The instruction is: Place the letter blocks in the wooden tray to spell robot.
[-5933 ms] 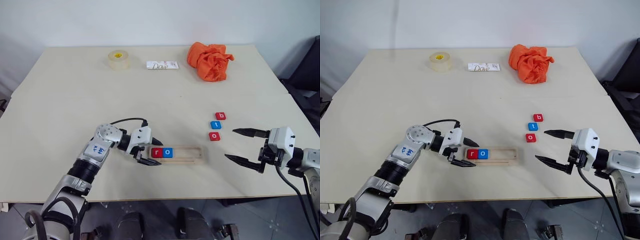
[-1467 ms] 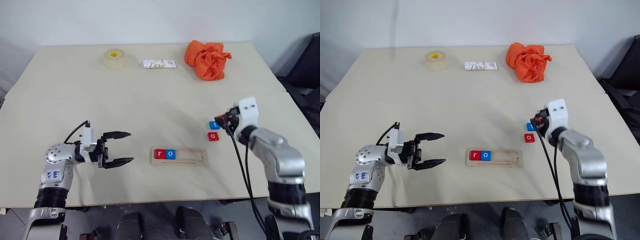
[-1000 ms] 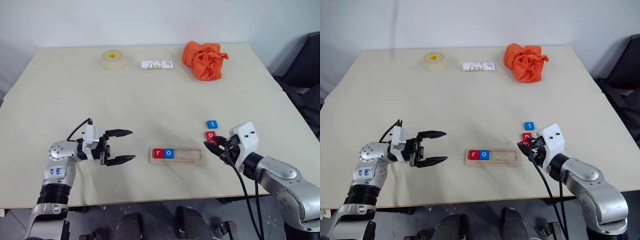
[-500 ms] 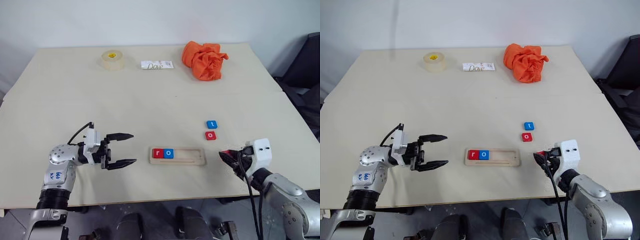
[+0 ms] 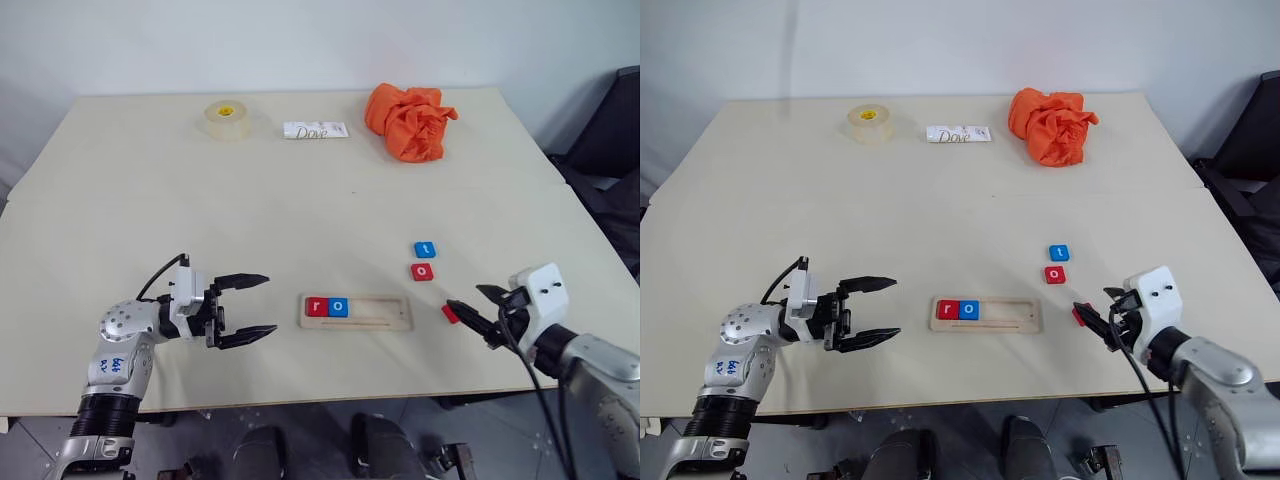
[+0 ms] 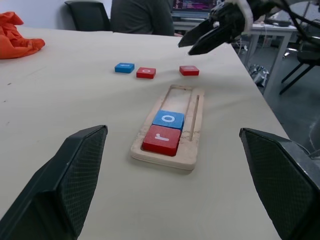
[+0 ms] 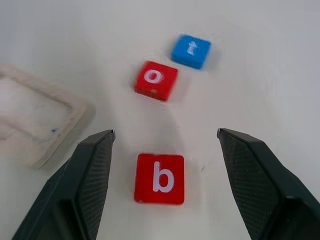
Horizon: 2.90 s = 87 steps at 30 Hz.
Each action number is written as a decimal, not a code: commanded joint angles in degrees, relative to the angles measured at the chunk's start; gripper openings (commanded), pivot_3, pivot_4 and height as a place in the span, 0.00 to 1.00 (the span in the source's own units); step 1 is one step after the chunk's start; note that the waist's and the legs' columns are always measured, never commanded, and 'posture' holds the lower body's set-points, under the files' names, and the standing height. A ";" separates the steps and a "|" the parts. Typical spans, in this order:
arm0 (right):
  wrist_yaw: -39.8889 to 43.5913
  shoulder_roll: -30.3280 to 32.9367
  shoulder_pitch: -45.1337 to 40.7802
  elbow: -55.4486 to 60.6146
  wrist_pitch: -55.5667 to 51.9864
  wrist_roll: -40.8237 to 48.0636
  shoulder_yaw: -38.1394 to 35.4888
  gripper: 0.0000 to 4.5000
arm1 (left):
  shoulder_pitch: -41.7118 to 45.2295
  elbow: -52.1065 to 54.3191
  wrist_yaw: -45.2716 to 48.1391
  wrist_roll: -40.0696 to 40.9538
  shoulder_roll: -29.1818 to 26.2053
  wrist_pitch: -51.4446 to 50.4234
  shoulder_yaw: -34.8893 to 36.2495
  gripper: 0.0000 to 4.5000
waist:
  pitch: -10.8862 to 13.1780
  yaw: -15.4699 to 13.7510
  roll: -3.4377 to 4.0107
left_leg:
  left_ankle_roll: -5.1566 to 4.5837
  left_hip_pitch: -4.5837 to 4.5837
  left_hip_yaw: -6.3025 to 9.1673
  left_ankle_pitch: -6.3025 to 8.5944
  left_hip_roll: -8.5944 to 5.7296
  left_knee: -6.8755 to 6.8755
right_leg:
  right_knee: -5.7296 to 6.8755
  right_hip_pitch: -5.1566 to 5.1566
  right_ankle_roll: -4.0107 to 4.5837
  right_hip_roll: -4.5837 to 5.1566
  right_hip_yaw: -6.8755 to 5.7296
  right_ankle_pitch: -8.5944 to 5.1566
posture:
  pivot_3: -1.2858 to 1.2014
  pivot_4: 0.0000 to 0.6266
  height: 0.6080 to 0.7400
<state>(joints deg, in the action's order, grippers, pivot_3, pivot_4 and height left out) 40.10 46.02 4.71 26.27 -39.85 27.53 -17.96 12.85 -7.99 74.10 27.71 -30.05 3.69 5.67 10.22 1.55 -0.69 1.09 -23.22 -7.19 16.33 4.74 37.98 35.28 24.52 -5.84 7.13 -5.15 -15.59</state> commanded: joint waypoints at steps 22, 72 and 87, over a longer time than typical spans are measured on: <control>46.20 10.44 -37.27 -48.38 44.49 -22.08 29.57 0.77 | -7.76 9.17 -6.08 1.34 1.33 0.95 1.38 1.00 | 0.03 -0.02 0.01 | 0.12 0.03 -0.16 -0.04 0.01 0.15 | 0.06 0.03 -0.08 0.05 0.02 0.04 | 0.52 0.24 1.00; 28.84 -2.71 -51.98 -13.55 -8.08 -23.69 49.99 0.32 | -6.19 5.96 -5.43 0.83 1.38 3.41 1.20 1.00 | 0.04 0.04 0.07 | 0.15 -0.03 -0.11 -0.01 0.03 0.18 | 0.30 0.17 0.10 0.13 -0.08 -0.05 | 0.52 0.24 1.00; 28.69 -4.57 -52.12 -13.07 -8.79 -25.28 51.82 0.40 | -6.39 6.12 -6.27 0.80 1.49 3.58 1.26 1.00 | 0.04 0.05 0.07 | 0.15 -0.03 -0.10 -0.01 0.03 0.18 | 0.29 0.17 0.10 0.13 -0.09 -0.05 | 0.52 0.24 1.00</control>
<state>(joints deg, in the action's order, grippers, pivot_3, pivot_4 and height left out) 69.02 41.83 -46.38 11.93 -48.82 2.68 33.76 6.50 -3.26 68.02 27.77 -28.18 6.48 5.97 10.26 1.60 -0.63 1.24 -23.25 -7.30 16.33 4.77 38.15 35.57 24.69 -5.73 7.26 -5.25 -15.65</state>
